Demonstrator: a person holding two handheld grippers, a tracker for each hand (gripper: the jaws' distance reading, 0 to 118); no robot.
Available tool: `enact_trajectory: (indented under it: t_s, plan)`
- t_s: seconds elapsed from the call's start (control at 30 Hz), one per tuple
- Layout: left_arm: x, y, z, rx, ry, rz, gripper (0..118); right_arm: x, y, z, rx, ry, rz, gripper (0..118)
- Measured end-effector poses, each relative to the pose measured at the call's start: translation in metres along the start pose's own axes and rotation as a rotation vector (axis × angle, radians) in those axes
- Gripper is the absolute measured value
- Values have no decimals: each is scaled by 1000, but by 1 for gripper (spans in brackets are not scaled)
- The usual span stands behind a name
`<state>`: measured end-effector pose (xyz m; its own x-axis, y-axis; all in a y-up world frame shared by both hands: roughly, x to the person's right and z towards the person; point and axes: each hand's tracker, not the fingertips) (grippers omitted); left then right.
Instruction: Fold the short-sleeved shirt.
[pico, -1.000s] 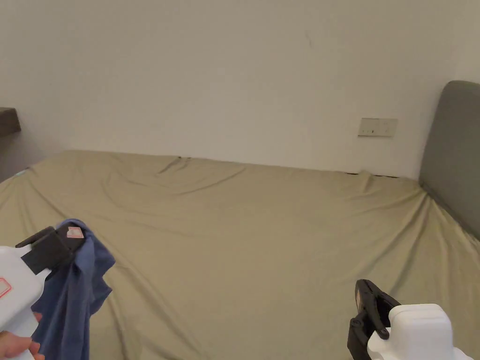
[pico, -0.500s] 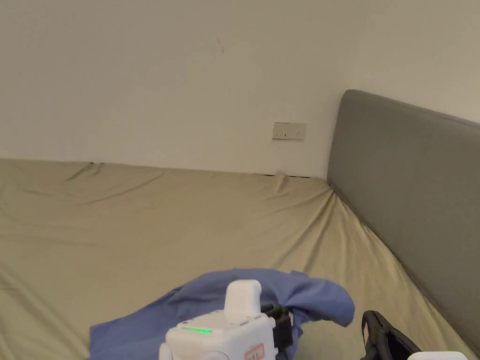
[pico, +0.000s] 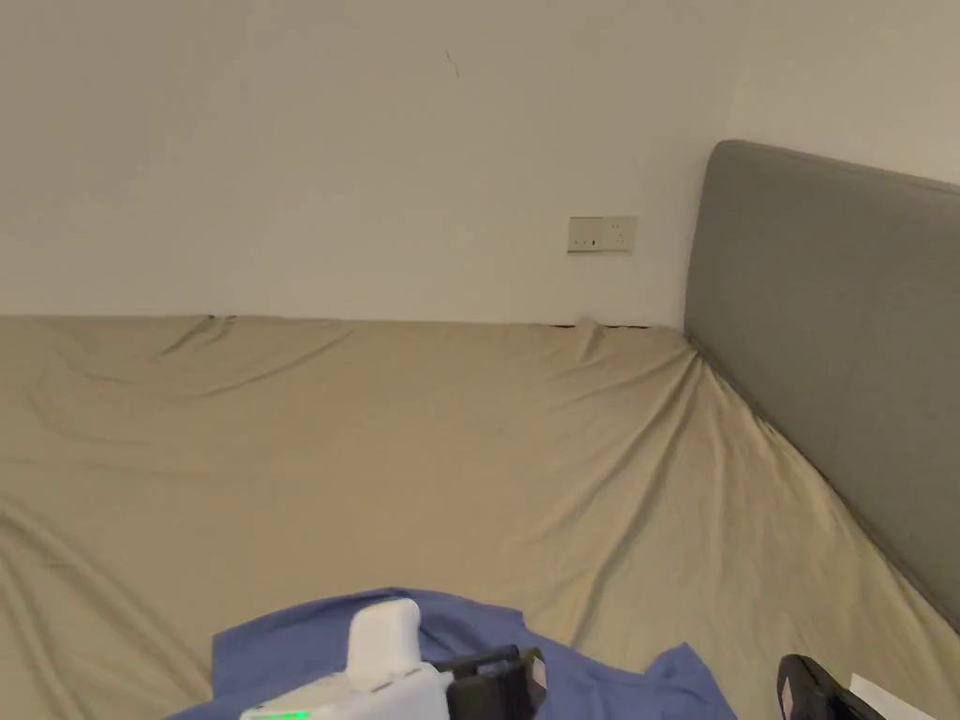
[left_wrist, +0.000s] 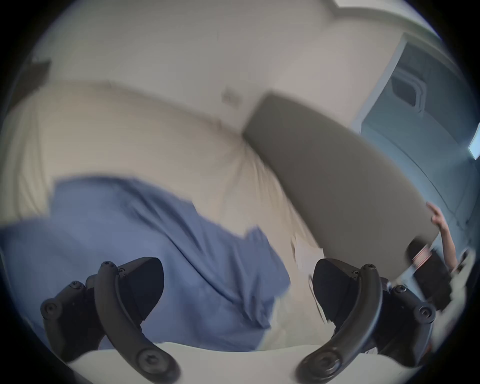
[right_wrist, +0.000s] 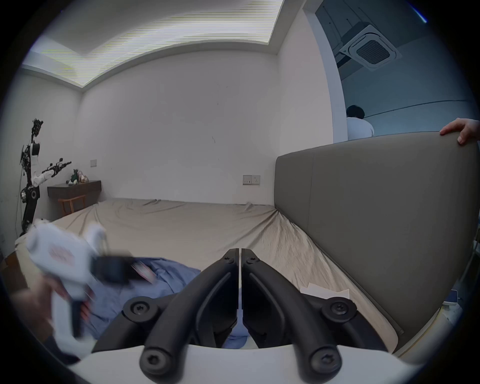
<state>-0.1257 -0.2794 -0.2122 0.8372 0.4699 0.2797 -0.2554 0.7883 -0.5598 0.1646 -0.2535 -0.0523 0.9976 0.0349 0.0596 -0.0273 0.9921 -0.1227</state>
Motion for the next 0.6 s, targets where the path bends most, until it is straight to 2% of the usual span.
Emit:
enact_trajectory:
  t_s: [0.1, 0.2, 0.27, 0.33, 0.37, 0.4, 0.43, 0.47, 0.53, 0.6]
  plan:
    - [-21, 43, 89, 268, 178, -97, 118, -2, 7, 5, 34, 0, -18, 4]
    - [-45, 42, 184, 506, 374, -171, 118, -6, 11, 8, 53, 2, -45, 4]
    - [-60, 27, 227, 562, 493, -194, 118, -10, 10, 9, 54, 8, -56, 4]
    - [-75, 5, 260, 534, 606, -198, 117, -15, 9, 10, 50, 15, -69, 4]
    - [-84, -9, 274, 491, 627, -197, 108, -19, 7, 12, 44, 19, -75, 4]
    - [-94, -24, 283, 432, 632, -185, 86, -22, 5, 13, 35, 24, -84, 4]
    - [-102, -38, 285, 362, 634, -164, 30, -24, 3, 15, 28, 32, -91, 4]
    - [-115, -52, 284, 264, 655, -134, 0, -27, 0, 17, 19, 42, -95, 4]
    - [-134, -82, 281, 125, 670, -58, 0, -32, -5, 20, 0, 50, -93, 4]
    - [-140, -103, 278, 106, 659, 6, 0, -34, -9, 25, -15, 51, -82, 4]
